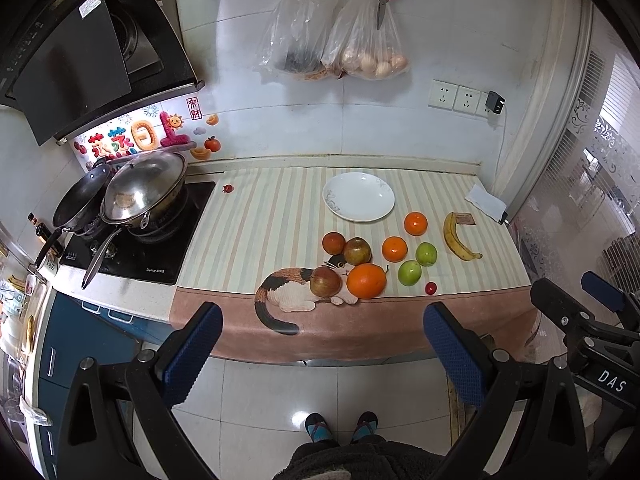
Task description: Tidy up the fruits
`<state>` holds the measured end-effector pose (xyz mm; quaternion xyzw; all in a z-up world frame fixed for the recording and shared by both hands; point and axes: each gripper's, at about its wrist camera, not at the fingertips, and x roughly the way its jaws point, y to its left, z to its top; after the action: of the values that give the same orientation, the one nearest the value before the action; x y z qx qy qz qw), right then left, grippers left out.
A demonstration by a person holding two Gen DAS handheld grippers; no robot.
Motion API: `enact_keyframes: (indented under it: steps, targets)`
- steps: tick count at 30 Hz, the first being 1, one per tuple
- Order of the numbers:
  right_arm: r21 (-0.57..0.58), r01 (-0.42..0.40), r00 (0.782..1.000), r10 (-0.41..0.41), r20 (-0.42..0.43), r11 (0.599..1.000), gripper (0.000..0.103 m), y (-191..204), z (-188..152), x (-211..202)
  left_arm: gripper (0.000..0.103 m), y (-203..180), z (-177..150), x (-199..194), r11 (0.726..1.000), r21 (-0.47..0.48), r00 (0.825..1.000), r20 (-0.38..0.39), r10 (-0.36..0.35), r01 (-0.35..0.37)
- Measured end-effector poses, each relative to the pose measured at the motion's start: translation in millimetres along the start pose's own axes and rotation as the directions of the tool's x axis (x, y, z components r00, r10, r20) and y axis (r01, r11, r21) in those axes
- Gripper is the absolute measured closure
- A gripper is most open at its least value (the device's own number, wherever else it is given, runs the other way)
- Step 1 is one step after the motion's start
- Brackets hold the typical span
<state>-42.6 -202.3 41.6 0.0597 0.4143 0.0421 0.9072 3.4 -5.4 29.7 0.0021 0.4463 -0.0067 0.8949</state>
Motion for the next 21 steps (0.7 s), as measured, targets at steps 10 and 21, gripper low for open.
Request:
enact_keyframes:
  steps: [10, 21]
  targets:
    - [0.006, -0.005, 1.0, 0.005, 0.001, 1.0, 0.0, 1.4, -2.9, -3.4, 0.0, -0.9, 3.5, -2.0, 1.0, 0.001, 1.0, -0.001, -0.009, 0.009]
    - [0.12, -0.013, 0.998, 0.02, -0.061, 0.993, 0.0, -3.2, 1.2, 44.8, 0.0, 17.1, 13.9, 56.5, 1.0, 0.015, 0.999, -0.039, 0.019, -0.019]
